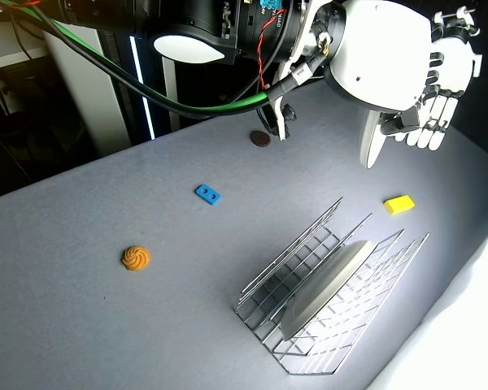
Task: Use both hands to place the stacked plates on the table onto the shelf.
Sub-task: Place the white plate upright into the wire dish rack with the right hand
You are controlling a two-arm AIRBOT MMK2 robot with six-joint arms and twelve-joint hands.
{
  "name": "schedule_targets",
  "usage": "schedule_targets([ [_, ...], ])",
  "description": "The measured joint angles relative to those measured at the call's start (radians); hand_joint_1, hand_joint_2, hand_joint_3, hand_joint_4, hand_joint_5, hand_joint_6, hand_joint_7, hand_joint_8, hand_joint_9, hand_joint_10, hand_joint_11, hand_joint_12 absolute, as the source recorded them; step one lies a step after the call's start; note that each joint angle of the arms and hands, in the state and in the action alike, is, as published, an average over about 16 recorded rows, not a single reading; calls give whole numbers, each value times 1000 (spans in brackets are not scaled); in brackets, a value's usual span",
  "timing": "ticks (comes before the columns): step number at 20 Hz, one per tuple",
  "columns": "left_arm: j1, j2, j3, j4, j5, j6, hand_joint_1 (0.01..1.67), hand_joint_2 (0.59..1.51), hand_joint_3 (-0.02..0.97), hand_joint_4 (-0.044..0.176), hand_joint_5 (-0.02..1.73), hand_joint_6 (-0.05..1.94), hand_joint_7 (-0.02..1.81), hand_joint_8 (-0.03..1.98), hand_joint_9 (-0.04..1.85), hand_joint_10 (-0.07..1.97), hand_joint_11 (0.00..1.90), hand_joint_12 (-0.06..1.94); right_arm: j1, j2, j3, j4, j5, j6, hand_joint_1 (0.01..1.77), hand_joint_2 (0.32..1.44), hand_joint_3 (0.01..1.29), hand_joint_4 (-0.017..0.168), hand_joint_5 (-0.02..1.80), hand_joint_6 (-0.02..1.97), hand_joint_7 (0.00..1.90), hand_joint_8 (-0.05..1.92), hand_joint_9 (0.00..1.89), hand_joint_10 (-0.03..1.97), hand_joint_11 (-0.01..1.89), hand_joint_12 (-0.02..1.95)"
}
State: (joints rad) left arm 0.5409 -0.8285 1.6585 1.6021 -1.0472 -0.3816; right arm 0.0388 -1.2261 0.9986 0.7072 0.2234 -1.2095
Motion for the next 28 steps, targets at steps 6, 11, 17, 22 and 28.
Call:
schedule_targets([
  [6,-2,-2,-1,16,-3,1,14,1186,14,2,25,18,24,-5,22,18,15,9,3,13,0,50,22,0,1198,994,15,11,984,856,1086,787,1242,23,777,1052],
  [11,-3,-3,-2,26,-7,2,14,1184,14,2,25,19,28,-5,23,18,16,10,-4,30,2,85,36,-5,1199,993,15,9,979,869,1072,813,1235,22,778,1063],
  [17,-6,-4,-2,32,-11,4,14,1182,14,2,25,18,27,-5,23,18,19,9,-31,55,5,103,43,-12,1200,994,15,9,979,869,1047,855,1222,22,764,1087],
  [22,-14,-4,-5,32,-14,5,14,1183,14,1,19,18,25,-5,22,18,21,9,-62,77,8,107,51,-17,1200,994,15,9,980,870,1043,852,1212,22,748,1108],
  [28,-22,-4,-8,32,-15,6,14,1184,14,1,16,18,19,-5,20,18,22,9,-96,106,10,107,57,-19,1202,993,15,7,980,871,1047,830,1204,22,741,1120],
])
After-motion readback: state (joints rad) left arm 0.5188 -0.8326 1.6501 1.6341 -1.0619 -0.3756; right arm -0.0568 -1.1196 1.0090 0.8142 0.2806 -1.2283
